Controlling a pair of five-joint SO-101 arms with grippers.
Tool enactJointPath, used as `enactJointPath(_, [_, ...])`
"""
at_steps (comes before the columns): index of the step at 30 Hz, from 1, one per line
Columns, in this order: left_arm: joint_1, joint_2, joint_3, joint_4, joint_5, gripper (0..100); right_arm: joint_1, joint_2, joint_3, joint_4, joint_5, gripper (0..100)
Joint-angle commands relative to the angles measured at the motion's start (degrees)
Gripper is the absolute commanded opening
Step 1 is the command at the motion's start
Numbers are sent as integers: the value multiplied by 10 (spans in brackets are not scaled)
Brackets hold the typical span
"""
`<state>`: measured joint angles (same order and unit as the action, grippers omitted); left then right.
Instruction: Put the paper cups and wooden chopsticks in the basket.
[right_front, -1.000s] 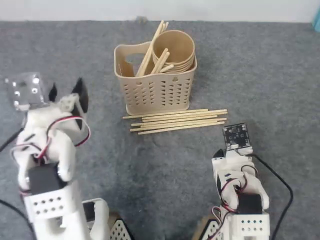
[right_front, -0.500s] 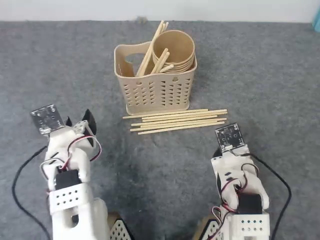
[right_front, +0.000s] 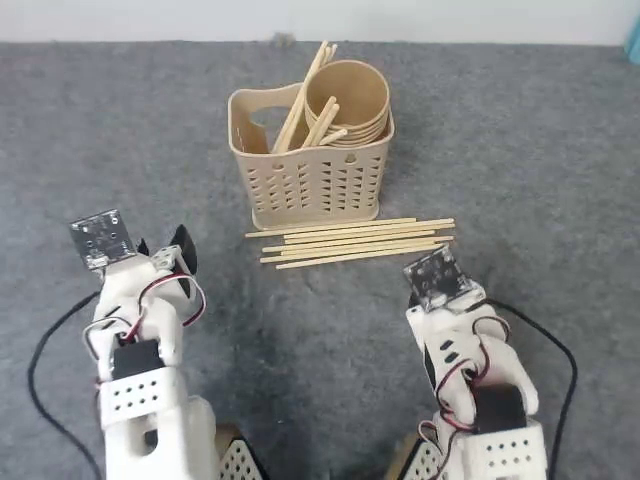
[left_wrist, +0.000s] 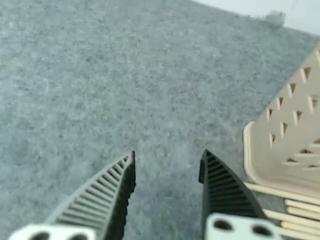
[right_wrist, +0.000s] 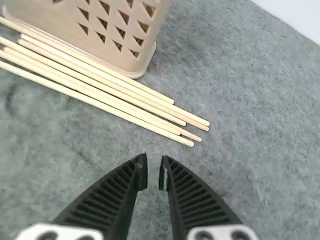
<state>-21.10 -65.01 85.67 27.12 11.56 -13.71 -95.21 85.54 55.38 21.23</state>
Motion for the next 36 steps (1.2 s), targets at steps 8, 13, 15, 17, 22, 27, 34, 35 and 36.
enactJointPath(8, [5,0,-22,11,-7,196,-21,455,-243,-132,-204,58])
enactJointPath(13, [3,100,-62,-10,-7,196,-17,627,-264,-293,-299,55])
enactJointPath(15, [1,157,-87,-24,-7,196,-17,687,-264,-363,-328,55])
enactJointPath(17, [1,207,-111,-34,-7,196,-17,742,-264,-424,-357,55])
enactJointPath(22, [1,285,-158,-35,-8,196,-2,853,-265,-584,-392,54])
enactJointPath(27, [2,292,-162,-36,-8,196,16,936,-319,-647,-425,54])
enactJointPath(34, [4,296,-162,-47,-8,196,42,1029,-427,-599,-503,54])
enactJointPath(35, [4,296,-161,-50,-8,196,42,1038,-443,-575,-502,54])
enactJointPath(36, [4,296,-161,-50,-8,196,39,1043,-458,-546,-500,54])
